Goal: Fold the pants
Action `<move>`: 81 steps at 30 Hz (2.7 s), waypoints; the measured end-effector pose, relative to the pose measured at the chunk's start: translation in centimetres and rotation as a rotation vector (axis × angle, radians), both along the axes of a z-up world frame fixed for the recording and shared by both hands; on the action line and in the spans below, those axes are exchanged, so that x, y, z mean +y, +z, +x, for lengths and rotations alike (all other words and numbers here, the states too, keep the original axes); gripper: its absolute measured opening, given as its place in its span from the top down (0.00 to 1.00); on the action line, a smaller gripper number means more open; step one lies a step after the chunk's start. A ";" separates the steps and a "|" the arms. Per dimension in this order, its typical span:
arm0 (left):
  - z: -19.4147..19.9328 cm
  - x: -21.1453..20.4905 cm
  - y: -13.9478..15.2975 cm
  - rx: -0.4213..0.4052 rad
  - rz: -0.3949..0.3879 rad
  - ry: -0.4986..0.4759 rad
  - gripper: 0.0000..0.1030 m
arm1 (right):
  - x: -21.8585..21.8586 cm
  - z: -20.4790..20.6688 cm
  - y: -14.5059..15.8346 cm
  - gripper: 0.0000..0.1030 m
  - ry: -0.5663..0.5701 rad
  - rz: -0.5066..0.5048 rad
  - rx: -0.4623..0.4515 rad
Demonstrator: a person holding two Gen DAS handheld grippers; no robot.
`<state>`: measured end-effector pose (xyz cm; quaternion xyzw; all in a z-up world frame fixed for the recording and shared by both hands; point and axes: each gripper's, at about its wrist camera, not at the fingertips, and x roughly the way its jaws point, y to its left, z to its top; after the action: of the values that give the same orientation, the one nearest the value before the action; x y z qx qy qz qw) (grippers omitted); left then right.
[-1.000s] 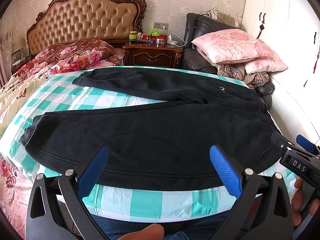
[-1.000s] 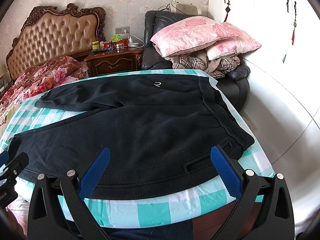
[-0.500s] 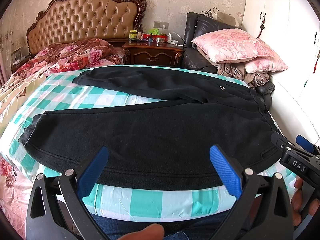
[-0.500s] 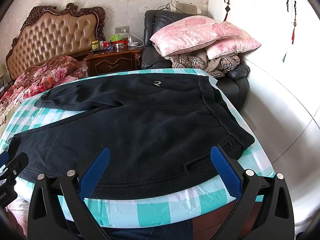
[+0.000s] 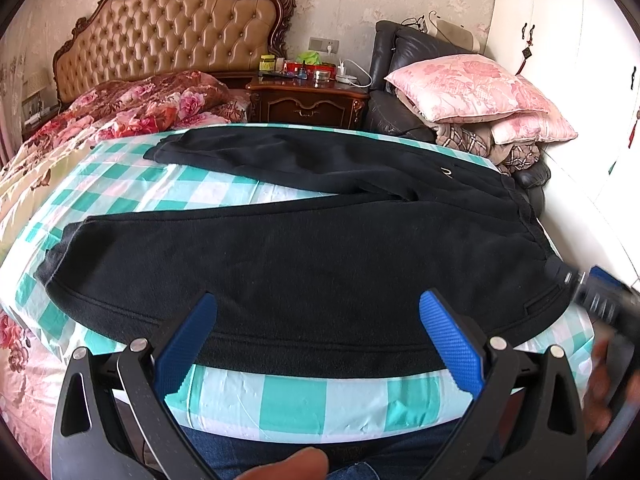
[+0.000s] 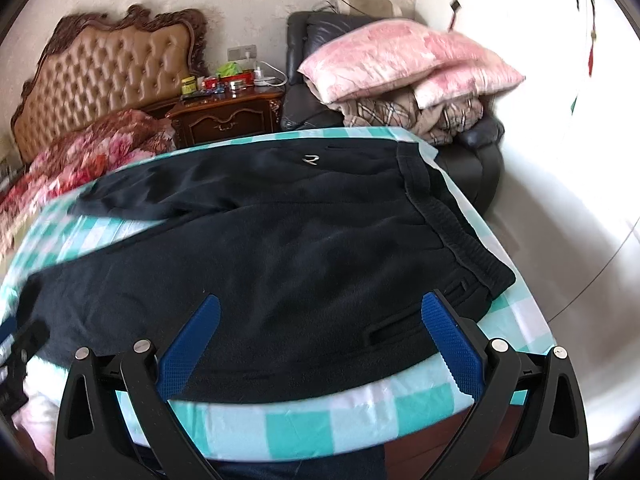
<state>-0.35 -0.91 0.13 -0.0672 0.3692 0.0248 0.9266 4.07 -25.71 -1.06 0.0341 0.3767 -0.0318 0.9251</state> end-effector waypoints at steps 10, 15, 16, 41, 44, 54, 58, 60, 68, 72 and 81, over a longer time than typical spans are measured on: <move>1.5 1.5 -2.8 0.051 -0.029 0.005 0.01 | -15.3 22.9 -0.7 0.05 0.032 0.047 0.178; 3.0 2.4 -4.3 0.100 -0.038 0.015 0.01 | -17.2 32.4 -4.2 0.06 0.090 -0.035 0.299; 3.3 2.7 -4.6 0.108 -0.039 0.018 0.01 | -17.2 33.6 -4.8 0.06 0.097 -0.035 0.312; 8.8 8.7 -4.4 0.128 -0.169 0.086 0.02 | -11.9 28.9 1.7 0.79 0.346 -0.173 0.007; 9.6 9.5 -3.8 0.104 -0.231 0.063 0.02 | -10.1 22.4 4.1 0.79 0.427 -0.172 -0.115; 20.3 13.6 -5.6 0.138 -0.694 -0.067 0.13 | -9.3 7.6 -2.0 0.83 0.508 -0.033 -0.117; 28.2 14.2 -7.1 0.194 -0.816 -0.055 0.34 | -9.6 6.9 -2.9 0.83 0.472 0.030 -0.108; 31.5 14.4 -7.9 0.220 -0.812 -0.015 0.38 | -9.4 6.9 -2.7 0.83 0.470 0.037 -0.115; 40.6 16.1 -12.3 0.321 -0.930 0.155 0.50 | -9.8 6.5 -2.4 0.83 0.485 0.026 -0.116; 42.7 16.7 -13.0 0.341 -0.936 0.152 0.93 | -10.3 6.5 -2.4 0.84 0.482 0.018 -0.108; 24.8 18.2 -2.2 0.129 -0.805 0.035 0.93 | -16.1 6.5 -2.2 0.82 0.344 0.147 -0.087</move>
<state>24.41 17.28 -2.05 -0.4291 0.4055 -0.1018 0.8007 10.55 -41.78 -3.27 0.0378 0.3381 0.1558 0.9273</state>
